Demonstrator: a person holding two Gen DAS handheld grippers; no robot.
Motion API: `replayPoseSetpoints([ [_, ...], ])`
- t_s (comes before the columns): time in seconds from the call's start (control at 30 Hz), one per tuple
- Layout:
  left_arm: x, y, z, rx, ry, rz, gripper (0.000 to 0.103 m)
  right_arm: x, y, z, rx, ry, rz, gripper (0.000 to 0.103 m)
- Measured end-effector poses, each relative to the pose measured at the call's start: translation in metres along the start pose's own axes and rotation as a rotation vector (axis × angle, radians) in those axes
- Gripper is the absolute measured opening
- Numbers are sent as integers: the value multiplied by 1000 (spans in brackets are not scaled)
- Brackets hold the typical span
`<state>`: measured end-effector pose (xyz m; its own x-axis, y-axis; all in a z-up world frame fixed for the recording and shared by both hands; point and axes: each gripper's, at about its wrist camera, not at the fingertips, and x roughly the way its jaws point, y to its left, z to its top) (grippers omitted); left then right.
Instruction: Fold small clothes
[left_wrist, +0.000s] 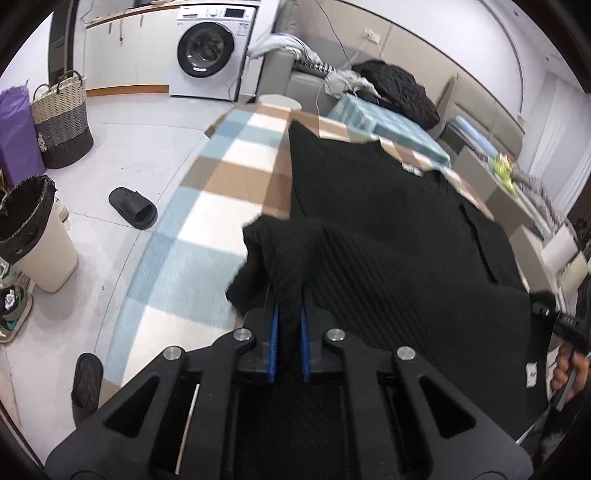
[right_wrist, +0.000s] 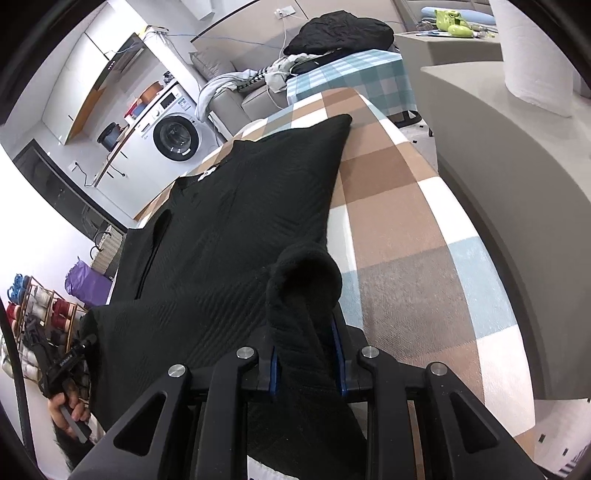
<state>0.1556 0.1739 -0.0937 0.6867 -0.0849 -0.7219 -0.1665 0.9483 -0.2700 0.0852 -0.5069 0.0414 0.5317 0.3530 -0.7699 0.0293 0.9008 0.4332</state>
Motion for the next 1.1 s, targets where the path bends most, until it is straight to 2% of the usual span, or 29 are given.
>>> replayPoseSetpoints([
  [0.1, 4, 4, 8, -26, -4, 12, 9, 1, -3, -1, 8, 10, 1, 23],
  [0.13, 8, 6, 11, -38, 7, 19, 15, 2, -4, 0, 12, 18, 4, 27],
  [0.2, 17, 9, 13, -51, 43, 19, 34, 3, -8, 1, 30, 23, 19, 36],
  [0.23, 20, 9, 13, -53, 51, 17, 47, 3, -9, 2, 39, 22, 29, 43],
  [0.27, 23, 9, 13, -54, 49, 14, 54, 3, -10, 2, 45, 20, 35, 44],
  [0.3, 25, 9, 13, -54, 46, 9, 55, 4, -10, 3, 42, 23, 41, 44],
  [0.5, 54, 3, 23, -27, 91, 15, 55, 16, -4, 9, 14, 33, 33, 44],
  [0.63, 65, -2, 30, -17, 88, -4, 55, 22, -2, 15, 5, 24, 36, 44],
  [0.7, 69, -2, 30, -23, 88, -26, 47, 24, -1, 17, -9, 21, 31, 42],
  [0.73, 69, -3, 30, -23, 89, -42, 37, 26, 1, 18, -20, 20, 29, 38],
  [0.77, 69, -4, 29, -19, 91, -52, 31, 27, 2, 19, -30, 20, 25, 32],
  [0.83, 67, -9, 27, 7, 87, -44, 26, 30, 3, 21, -46, 26, 19, 29],
  [0.97, 60, -17, 20, 40, 86, -24, 23, 36, 2, 29, -39, 37, 12, 27],
  [1.1, 47, -17, 5, 33, 83, -22, 23, 39, 3, 31, -47, 50, 0, 26],
])
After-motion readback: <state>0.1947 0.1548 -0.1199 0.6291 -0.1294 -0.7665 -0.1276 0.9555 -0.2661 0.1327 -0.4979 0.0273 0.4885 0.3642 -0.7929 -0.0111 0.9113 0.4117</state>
